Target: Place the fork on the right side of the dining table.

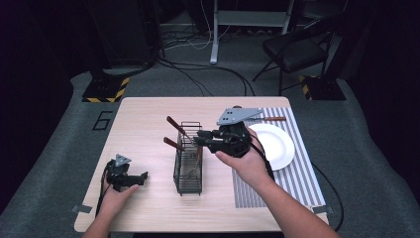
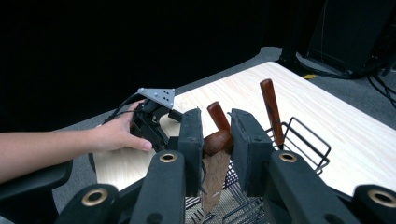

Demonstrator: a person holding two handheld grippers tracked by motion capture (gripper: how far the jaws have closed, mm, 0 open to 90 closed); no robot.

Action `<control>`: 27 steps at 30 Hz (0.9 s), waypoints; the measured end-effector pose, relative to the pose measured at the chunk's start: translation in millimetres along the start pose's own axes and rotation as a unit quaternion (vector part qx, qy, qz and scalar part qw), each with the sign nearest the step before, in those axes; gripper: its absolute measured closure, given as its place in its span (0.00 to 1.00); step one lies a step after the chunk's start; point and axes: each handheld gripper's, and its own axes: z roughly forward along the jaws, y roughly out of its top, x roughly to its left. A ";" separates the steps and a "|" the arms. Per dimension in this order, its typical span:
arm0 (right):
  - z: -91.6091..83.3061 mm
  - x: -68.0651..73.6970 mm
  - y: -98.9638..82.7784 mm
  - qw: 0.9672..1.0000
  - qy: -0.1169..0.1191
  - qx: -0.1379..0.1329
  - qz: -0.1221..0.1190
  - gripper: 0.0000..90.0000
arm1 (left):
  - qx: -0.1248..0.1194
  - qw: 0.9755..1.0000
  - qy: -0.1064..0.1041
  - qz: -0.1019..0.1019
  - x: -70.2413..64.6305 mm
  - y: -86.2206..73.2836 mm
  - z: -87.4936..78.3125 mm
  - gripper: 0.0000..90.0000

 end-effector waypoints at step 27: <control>-53.0 -4.1 26.0 0.999 -0.012 -0.035 0.001 0.83 | 0.000 1.000 0.000 0.000 -0.2 0.1 0.0 0.00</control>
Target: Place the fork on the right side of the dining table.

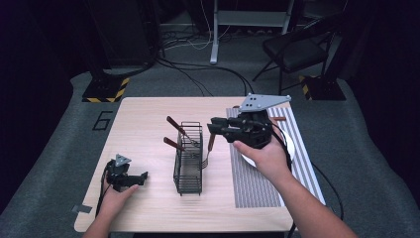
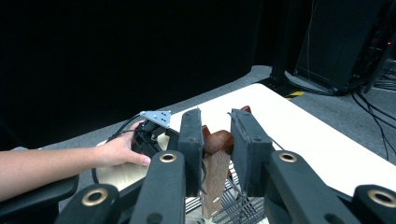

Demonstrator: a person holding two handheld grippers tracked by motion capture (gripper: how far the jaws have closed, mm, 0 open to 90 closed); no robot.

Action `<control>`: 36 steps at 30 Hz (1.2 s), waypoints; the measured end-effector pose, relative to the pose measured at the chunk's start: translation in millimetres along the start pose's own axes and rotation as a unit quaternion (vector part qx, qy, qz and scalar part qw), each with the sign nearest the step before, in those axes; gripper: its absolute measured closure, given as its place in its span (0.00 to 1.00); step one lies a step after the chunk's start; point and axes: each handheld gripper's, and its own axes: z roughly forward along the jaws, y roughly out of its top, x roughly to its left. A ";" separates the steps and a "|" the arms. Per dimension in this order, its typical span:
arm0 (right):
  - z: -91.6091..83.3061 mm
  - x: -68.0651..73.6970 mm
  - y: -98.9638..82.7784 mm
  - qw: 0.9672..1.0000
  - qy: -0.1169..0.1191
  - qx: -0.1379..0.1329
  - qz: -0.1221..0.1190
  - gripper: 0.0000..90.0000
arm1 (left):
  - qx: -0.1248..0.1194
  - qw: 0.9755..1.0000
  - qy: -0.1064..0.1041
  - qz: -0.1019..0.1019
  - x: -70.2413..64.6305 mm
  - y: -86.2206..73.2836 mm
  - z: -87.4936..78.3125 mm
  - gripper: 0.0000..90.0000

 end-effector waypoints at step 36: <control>-44.9 -32.6 -45.1 0.997 -0.072 0.002 0.012 0.83 | 0.000 1.000 0.000 0.000 -0.2 0.0 0.0 0.00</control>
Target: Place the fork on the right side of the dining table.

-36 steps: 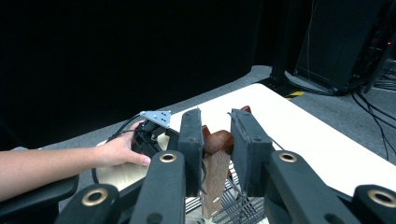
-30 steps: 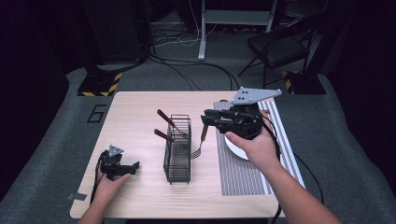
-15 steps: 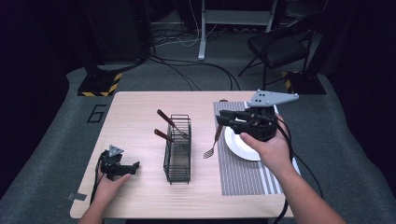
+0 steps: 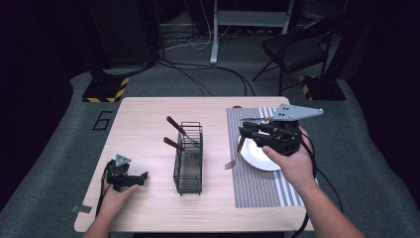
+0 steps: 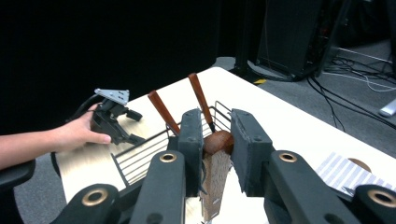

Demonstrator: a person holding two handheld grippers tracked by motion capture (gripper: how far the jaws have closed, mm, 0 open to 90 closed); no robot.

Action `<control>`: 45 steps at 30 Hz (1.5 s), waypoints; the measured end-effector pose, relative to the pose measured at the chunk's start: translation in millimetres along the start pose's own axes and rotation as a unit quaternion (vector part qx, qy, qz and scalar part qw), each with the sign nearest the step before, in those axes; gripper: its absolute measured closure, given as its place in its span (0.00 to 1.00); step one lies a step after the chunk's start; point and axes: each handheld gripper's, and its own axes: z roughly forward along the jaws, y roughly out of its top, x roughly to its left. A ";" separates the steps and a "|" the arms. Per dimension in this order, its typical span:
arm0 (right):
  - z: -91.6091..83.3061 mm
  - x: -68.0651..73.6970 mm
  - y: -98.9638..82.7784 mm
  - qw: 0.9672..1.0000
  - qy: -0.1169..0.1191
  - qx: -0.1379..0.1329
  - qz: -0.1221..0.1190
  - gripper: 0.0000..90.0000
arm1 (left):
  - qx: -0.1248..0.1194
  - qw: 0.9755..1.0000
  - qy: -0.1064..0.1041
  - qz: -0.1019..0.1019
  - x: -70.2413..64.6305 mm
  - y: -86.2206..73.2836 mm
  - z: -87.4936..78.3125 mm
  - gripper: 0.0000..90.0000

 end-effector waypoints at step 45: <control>-6.8 -36.4 -104.4 0.997 -0.064 0.018 0.046 0.83 | -0.004 1.000 0.002 -0.002 -0.6 -0.3 0.5 0.00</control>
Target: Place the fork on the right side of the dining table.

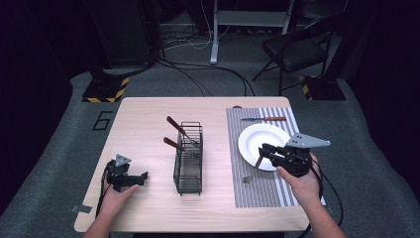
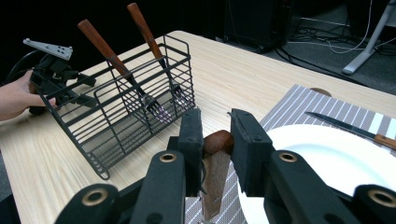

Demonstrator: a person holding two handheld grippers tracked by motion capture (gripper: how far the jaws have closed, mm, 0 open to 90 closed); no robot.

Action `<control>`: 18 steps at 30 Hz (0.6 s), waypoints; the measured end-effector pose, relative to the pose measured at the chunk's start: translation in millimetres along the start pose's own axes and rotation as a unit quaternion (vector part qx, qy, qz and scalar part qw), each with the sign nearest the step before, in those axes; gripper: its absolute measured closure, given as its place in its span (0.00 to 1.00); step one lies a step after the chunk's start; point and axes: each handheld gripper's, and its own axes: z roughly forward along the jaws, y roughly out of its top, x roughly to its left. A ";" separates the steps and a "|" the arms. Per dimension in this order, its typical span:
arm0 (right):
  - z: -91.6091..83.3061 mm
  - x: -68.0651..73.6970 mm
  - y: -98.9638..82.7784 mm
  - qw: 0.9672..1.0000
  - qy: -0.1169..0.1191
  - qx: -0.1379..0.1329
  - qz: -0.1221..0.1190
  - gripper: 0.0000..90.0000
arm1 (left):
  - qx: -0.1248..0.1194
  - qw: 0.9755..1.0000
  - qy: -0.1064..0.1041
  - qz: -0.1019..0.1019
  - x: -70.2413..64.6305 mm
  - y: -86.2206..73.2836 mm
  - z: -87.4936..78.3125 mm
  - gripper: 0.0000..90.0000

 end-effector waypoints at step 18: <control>-7.0 -6.7 -8.1 1.000 0.000 -0.001 0.001 0.83 | 0.005 1.000 -0.001 0.004 0.5 0.3 -0.8 0.00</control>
